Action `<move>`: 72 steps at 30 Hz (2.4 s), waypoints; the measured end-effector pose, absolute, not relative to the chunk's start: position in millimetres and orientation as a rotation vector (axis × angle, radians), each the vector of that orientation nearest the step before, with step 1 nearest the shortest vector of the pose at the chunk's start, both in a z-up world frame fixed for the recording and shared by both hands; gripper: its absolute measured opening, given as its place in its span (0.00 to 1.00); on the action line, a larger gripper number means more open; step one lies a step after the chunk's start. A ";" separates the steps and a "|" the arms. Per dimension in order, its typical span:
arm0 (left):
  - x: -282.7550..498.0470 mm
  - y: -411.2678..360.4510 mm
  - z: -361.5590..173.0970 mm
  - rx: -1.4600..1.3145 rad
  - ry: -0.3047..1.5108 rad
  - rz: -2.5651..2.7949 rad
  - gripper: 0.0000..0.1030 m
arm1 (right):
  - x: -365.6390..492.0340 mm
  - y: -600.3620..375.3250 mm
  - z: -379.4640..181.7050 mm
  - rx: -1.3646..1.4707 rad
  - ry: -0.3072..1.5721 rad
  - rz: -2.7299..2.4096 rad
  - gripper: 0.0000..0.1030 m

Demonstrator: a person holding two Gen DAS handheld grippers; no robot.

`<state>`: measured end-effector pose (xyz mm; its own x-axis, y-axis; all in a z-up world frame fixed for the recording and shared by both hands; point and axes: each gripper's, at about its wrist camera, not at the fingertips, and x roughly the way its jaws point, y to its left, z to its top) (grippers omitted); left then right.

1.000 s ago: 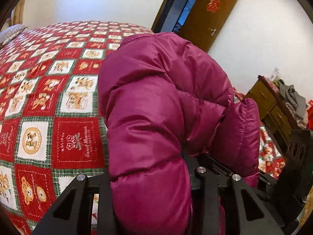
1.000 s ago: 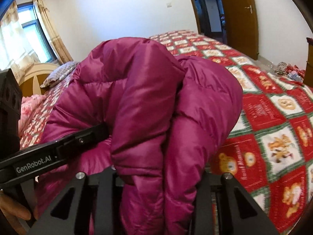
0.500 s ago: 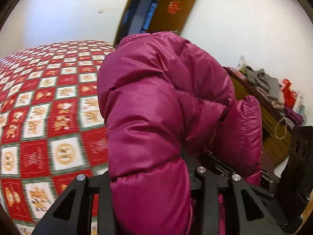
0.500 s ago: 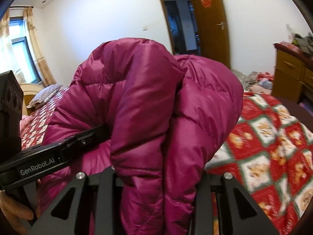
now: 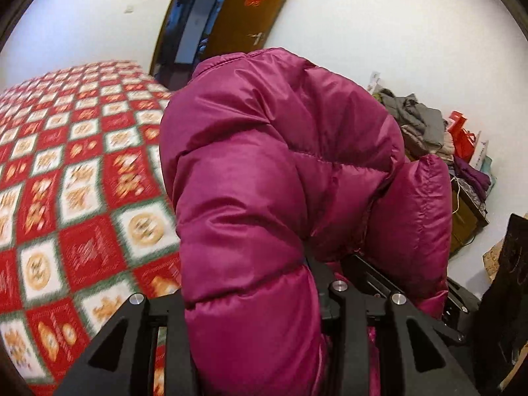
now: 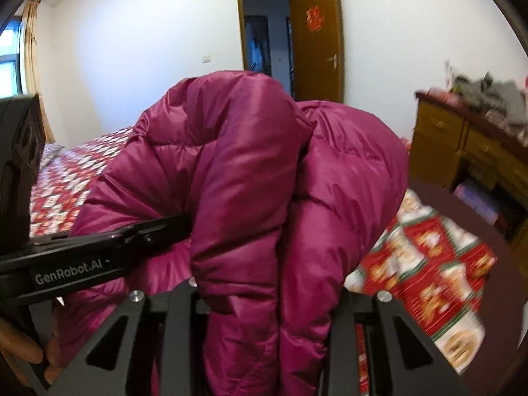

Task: Fold large clothes
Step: 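Lift the jacket bundle with both grippers and carry it toward the dresser, then lower the bundle onto the quilt corner and open both grippers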

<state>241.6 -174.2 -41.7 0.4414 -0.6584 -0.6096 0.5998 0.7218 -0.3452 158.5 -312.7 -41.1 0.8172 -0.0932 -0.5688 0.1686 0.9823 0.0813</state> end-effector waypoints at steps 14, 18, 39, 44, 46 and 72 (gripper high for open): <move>276.8 -260.3 -72.4 -0.071 0.884 -0.739 0.37 | 195.9 -370.8 -67.1 -0.025 0.658 -0.267 0.32; 293.1 -279.4 -91.3 -0.013 0.930 -0.694 0.37 | 214.3 -403.1 -91.3 0.161 0.723 -0.178 0.32; 323.7 -298.1 -146.0 -0.015 1.029 -0.625 0.67 | 236.0 -455.6 -148.7 0.589 0.825 -0.003 0.50; 323.3 -293.8 -145.4 -0.026 1.021 -0.626 0.69 | 202.2 -454.5 -130.0 0.567 0.777 -0.113 0.61; 323.3 -293.3 -144.7 -0.026 1.019 -0.615 0.70 | 187.0 -453.1 -110.0 0.495 0.723 -0.185 0.61; 298.0 -216.7 -92.8 -0.060 0.930 -0.610 0.79 | 216.3 -422.8 -129.6 0.295 0.787 -0.362 0.18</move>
<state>298.0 -216.7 -92.8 0.4427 -0.5164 -0.7331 0.4660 0.8310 -0.3039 216.3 -422.8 -129.6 0.6500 -0.2056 -0.7316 0.4219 0.8983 0.1224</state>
